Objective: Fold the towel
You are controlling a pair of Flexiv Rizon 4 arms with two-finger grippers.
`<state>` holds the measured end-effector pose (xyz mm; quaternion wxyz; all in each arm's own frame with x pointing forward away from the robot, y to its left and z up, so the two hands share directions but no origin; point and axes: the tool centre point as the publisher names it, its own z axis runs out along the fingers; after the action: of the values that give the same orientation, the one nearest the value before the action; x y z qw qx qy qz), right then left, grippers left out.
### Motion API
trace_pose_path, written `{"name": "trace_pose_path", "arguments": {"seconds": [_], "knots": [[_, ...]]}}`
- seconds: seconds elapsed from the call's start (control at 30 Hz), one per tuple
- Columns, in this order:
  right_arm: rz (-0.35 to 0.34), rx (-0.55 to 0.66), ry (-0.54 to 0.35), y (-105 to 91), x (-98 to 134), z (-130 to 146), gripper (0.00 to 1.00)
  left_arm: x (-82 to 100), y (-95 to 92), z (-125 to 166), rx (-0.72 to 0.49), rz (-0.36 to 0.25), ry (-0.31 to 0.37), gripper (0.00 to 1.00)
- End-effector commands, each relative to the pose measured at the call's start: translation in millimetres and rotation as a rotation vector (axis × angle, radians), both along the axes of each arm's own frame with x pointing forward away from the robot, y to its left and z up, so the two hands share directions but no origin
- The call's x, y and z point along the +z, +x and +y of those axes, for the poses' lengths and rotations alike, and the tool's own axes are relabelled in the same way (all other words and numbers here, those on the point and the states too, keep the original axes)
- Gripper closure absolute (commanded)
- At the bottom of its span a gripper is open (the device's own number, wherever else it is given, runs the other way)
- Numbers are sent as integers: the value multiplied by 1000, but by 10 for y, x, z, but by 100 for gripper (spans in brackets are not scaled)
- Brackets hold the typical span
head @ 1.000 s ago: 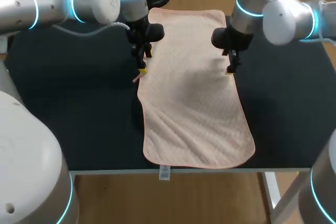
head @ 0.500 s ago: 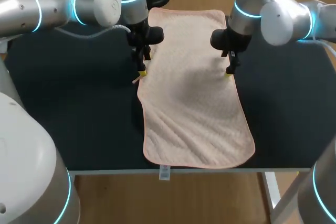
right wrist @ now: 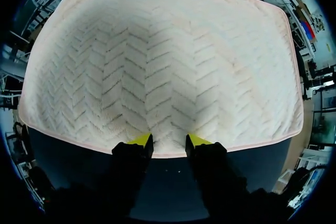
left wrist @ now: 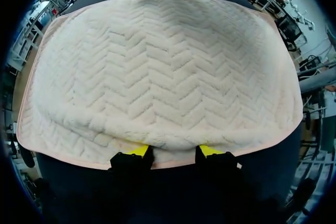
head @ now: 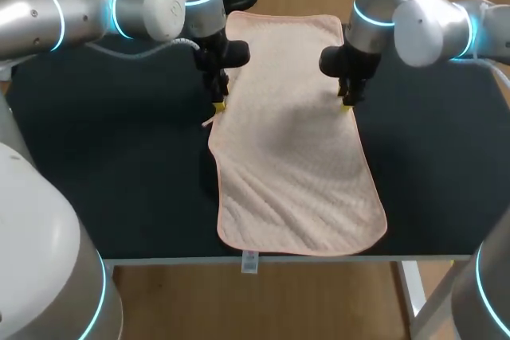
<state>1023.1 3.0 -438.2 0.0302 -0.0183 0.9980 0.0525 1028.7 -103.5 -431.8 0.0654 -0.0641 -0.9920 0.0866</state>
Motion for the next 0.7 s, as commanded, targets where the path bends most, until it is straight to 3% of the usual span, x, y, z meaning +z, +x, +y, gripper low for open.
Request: {"name": "trace_pose_path", "arguments": {"seconds": [0.03,0.47,0.5,0.53,0.7], "knots": [[3,6,-6,-3,62,6,100,21,4,-3,-2,-1,-7,100],[-6,1,15,-85,166,-6,100,119,-26,15,0,-19,-23,100],[-11,7,33,-87,164,-7,28,116,-28,20,-1,-19,-21,100],[-9,6,29,-91,152,-8,0,110,-31,26,-2,-19,-20,100],[19,1,37,-80,63,-13,0,97,-39,36,1,-13,-18,100]]}}
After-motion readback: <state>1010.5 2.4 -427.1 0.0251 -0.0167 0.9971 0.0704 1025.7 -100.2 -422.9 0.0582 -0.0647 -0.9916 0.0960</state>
